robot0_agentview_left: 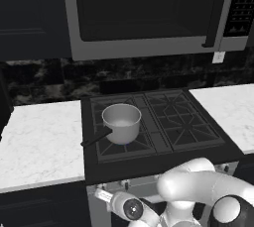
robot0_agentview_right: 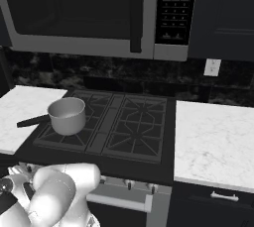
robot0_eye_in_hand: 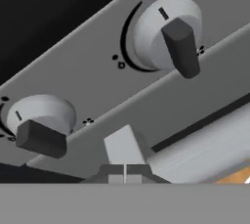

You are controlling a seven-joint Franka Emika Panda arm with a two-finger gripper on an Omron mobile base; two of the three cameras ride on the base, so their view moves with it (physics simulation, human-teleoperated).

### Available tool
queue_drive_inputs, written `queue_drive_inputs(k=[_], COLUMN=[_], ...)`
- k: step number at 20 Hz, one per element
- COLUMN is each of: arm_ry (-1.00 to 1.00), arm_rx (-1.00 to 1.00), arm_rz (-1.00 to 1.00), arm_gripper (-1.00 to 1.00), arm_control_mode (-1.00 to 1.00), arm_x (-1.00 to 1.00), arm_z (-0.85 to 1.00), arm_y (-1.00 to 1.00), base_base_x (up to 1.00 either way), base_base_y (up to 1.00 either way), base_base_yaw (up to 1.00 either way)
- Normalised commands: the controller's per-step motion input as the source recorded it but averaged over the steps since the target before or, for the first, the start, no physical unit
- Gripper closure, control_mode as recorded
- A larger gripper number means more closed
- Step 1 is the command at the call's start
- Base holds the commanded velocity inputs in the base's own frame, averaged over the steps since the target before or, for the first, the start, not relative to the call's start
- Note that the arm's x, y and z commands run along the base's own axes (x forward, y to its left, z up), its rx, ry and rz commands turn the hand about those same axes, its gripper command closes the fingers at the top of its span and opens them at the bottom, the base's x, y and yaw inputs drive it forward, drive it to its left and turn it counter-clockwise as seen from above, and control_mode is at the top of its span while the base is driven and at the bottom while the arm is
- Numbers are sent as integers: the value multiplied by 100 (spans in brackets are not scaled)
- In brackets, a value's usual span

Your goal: Turn off the front left burner of the stove.

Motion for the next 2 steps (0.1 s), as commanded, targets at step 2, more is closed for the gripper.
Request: queue_drive_inputs(k=[2], arm_ry=[1], arm_rx=[0], arm_rz=[-38], arm_gripper=[100], arm_control_mode=[-100], arm_x=[-23], arm_z=[-8], arm_y=[6], base_base_x=[0], base_base_y=[0], base_base_yaw=[0])
